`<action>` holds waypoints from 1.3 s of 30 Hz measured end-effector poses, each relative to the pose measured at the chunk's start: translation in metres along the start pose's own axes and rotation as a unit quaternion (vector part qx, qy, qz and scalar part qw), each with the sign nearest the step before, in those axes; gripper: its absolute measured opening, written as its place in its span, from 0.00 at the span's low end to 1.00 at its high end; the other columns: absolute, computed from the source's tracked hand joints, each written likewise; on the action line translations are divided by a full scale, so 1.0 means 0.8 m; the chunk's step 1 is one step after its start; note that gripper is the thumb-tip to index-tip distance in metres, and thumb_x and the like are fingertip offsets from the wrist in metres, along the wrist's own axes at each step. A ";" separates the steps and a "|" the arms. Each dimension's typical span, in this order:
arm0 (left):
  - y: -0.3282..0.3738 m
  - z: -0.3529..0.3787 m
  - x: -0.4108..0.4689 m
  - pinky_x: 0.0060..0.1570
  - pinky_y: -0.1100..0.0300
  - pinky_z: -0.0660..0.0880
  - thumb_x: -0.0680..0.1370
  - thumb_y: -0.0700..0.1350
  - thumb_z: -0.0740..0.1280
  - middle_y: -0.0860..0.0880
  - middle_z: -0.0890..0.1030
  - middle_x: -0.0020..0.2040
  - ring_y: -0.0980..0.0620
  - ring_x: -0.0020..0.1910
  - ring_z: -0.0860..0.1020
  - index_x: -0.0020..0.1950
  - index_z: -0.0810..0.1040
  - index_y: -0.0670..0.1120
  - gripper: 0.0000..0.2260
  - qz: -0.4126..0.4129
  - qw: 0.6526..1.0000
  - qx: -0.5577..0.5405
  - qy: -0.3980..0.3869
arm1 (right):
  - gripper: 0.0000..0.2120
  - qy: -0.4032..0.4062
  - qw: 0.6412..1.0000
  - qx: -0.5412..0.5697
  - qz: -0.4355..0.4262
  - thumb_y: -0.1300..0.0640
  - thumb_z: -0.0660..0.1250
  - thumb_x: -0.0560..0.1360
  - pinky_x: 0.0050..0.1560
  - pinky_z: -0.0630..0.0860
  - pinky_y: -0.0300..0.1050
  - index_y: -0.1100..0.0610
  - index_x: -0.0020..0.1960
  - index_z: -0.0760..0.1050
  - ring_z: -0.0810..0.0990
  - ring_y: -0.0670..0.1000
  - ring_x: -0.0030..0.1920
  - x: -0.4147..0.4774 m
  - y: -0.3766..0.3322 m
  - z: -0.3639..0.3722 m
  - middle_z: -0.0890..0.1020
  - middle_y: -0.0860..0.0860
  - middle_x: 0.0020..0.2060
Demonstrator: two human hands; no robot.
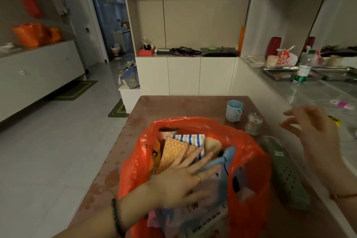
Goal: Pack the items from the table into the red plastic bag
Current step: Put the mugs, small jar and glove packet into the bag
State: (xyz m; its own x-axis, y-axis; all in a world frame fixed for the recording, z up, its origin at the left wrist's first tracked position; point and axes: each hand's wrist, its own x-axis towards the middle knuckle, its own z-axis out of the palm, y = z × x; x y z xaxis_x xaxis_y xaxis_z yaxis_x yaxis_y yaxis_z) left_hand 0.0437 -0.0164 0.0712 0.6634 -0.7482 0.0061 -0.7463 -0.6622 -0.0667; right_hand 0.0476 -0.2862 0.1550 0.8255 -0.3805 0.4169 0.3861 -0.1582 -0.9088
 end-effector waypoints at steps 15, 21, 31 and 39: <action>-0.072 0.029 -0.140 0.43 0.59 0.79 0.74 0.35 0.65 0.46 0.81 0.49 0.54 0.40 0.82 0.69 0.63 0.47 0.25 -0.436 0.810 -0.383 0.086 | 0.28 -0.336 0.726 -0.599 -0.032 0.50 0.77 0.56 0.59 0.71 0.66 0.52 0.53 0.72 0.72 0.68 0.61 -0.094 0.130 0.026 0.69 0.65 0.65; -0.081 0.011 -0.140 0.22 0.66 0.72 0.81 0.40 0.57 0.50 0.74 0.23 0.57 0.20 0.72 0.46 0.75 0.39 0.09 -0.437 0.577 -0.679 0.123 | 0.32 -0.253 0.843 -0.474 0.031 0.71 0.65 0.69 0.63 0.70 0.50 0.57 0.70 0.61 0.73 0.60 0.61 -0.067 0.132 0.017 0.67 0.61 0.65; -0.062 -0.002 -0.178 0.37 0.55 0.81 0.77 0.48 0.65 0.39 0.84 0.47 0.46 0.41 0.84 0.58 0.74 0.44 0.12 -0.417 0.681 -0.598 -0.067 | 0.13 -0.313 0.791 -0.440 0.287 0.62 0.61 0.77 0.31 0.69 0.41 0.59 0.34 0.70 0.76 0.56 0.34 -0.064 0.119 -0.008 0.76 0.55 0.32; -0.114 -0.081 -0.119 0.12 0.73 0.59 0.81 0.43 0.55 0.51 0.64 0.13 0.60 0.10 0.62 0.29 0.63 0.44 0.19 -0.434 0.609 -0.623 0.228 | 0.06 -0.134 0.942 -0.021 0.308 0.68 0.62 0.75 0.23 0.78 0.39 0.59 0.46 0.75 0.80 0.47 0.23 0.011 0.065 0.054 0.80 0.57 0.33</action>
State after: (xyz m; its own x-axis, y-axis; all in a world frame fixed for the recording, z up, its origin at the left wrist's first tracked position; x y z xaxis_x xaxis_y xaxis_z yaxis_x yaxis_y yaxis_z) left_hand 0.0450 0.1130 0.1417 0.9657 0.1596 -0.2048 0.2248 -0.1195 0.9671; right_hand 0.0925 -0.2584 0.1120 0.9640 -0.1688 -0.2053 -0.2118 -0.0213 -0.9771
